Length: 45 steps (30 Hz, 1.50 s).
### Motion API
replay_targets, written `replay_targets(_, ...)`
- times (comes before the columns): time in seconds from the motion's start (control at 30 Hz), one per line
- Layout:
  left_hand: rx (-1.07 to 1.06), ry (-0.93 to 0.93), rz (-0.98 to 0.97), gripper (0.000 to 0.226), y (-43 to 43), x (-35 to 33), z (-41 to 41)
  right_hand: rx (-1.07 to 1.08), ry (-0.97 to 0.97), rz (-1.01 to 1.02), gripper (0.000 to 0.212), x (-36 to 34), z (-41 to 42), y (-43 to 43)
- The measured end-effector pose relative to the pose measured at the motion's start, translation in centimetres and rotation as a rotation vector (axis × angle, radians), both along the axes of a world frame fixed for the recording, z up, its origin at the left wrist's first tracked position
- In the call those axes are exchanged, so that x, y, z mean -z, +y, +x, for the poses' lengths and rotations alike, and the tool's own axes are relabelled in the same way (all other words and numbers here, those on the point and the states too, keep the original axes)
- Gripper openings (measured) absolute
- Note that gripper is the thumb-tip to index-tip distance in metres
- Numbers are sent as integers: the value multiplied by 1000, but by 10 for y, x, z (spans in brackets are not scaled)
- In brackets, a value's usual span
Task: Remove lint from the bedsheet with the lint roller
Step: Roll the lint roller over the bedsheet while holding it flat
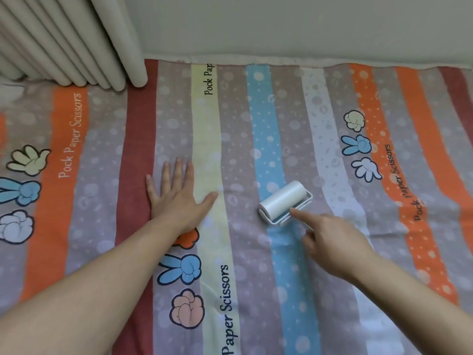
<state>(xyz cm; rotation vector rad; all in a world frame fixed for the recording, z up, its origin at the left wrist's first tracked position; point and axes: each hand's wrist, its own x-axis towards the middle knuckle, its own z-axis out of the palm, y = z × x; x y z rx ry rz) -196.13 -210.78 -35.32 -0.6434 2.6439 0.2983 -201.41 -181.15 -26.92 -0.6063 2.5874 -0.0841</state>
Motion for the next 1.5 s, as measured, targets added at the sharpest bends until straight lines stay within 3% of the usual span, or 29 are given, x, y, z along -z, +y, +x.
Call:
replay_targets(0.3, -37, -83, -38, 76, 10, -21, 15, -34, -52, 100, 55, -20, 25, 57)
replay_targets(0.5, -89, -140, -43, 78, 17, -32, 29, -156, -156, 286, 54, -77, 2, 57)
replay_targets(0.63, -98, -152, -26, 80, 6, -36, 28, -109, -105, 175, 53, -105, -16, 35)
replay_targets(0.87, -94, -119, 28, 91, -32, -13, 23, -74, 16, -211, 61, -36, -30, -104)
replay_targets(1.0, -99, -35, 59, 96, -39, 3, 23, -4, 46, -258, 65, 2, -49, -178)
replay_targets(1.1, -96, -28, 101, 98, -44, 7, 23, -10, 17, -173, 65, 19, -53, -200)
replay_targets(1.33, -69, -34, 143, 93, -47, 9, 25, -68, 56, -128, 53, 19, -24, -150)
replay_targets(1.5, -73, -33, 118, 93, -43, 3, 24, -99, -11, -40, 57, 8, 13, -91)
